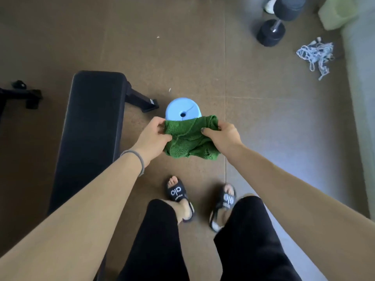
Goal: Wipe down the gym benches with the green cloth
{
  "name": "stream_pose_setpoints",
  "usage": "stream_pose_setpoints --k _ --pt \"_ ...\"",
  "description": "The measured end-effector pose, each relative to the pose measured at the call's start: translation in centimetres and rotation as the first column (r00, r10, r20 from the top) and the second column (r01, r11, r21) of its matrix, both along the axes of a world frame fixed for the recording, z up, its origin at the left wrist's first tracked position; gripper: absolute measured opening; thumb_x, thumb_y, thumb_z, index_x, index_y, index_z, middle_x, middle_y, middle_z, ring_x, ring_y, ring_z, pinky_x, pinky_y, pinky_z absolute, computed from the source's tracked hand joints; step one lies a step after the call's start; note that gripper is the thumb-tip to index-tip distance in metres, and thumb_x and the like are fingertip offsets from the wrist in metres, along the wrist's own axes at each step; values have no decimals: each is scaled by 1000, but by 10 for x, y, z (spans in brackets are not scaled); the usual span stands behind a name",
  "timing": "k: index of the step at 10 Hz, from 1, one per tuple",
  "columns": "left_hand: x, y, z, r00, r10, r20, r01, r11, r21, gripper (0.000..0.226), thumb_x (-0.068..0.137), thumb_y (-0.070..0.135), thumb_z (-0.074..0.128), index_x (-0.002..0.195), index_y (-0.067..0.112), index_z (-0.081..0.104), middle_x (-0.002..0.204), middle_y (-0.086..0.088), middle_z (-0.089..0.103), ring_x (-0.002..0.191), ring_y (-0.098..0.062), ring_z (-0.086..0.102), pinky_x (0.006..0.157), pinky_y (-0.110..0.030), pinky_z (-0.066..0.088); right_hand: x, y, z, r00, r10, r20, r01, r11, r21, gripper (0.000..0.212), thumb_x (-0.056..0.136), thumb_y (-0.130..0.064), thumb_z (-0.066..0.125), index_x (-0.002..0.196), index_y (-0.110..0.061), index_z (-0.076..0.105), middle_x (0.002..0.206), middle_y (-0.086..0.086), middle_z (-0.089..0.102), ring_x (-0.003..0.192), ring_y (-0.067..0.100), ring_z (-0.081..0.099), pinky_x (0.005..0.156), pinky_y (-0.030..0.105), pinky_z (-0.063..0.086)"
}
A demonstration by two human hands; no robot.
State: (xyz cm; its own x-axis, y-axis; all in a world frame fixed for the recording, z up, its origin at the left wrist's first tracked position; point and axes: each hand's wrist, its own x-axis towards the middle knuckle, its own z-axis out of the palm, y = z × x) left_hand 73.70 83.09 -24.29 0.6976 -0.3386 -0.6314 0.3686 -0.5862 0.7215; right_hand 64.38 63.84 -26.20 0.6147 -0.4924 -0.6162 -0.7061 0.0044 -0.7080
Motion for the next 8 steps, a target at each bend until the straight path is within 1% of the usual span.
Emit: stream_pose_setpoints --k 1,2,3,4,5,6,7,8 --pt "51 -32 -80 998 59 20 -59 998 -1 33 94 3 59 113 31 58 115 2 69 108 -24 69 93 -56 58 63 -37 -78 998 62 -9 -62 998 -15 13 91 -23 75 104 -21 74 95 0 76 91 21 73 87 41 62" --pt "82 -51 -153 994 105 41 -105 994 -11 33 94 4 59 110 32 59 112 2 70 107 -26 70 89 -57 60 108 -63 -147 991 137 -12 -137 989 -49 14 92 -24 73 104 -17 74 95 2 76 92 22 73 85 38 61" --pt "118 -73 -262 989 99 107 -101 995 6 32 88 12 60 104 40 59 109 6 71 106 -23 70 89 -55 60 159 -89 -251 974 227 2 -225 967 -117 10 93 -24 71 101 -19 73 89 -2 73 89 20 70 75 29 57" --pt "139 -82 -338 981 104 165 -106 994 0 30 90 13 60 105 40 57 110 6 70 104 -22 70 90 -55 59 188 -101 -322 958 286 13 -280 944 -177 12 94 -24 70 105 -19 73 92 0 72 84 19 67 65 26 53" --pt "163 -90 -431 960 87 265 -102 994 41 24 95 13 62 114 28 57 115 2 68 104 -23 69 90 -53 59 218 -116 -418 931 365 7 -351 899 -263 19 93 -26 70 109 -16 73 98 5 74 91 24 68 70 29 50" --pt "172 -92 -469 938 15 346 -61 991 123 31 98 18 63 128 21 54 126 -3 65 112 -24 66 97 -48 55 231 -122 -454 913 408 8 -388 874 -293 28 94 -31 68 120 -19 70 107 6 73 95 24 67 74 29 49" --pt "167 -81 -486 921 -170 350 73 959 274 62 101 28 62 154 19 33 150 -5 52 135 -23 52 109 -40 44 234 -126 -466 833 543 -102 -534 744 -402 45 100 -33 59 143 -24 54 121 7 65 84 22 62 70 28 48" --pt "159 -68 -472 910 -120 397 0 957 291 77 97 27 67 160 22 23 155 -3 46 141 -18 47 110 -32 39 230 -136 -453 833 551 -51 -505 720 -475 46 100 -29 57 146 -25 53 127 6 63 95 21 64 76 27 48"
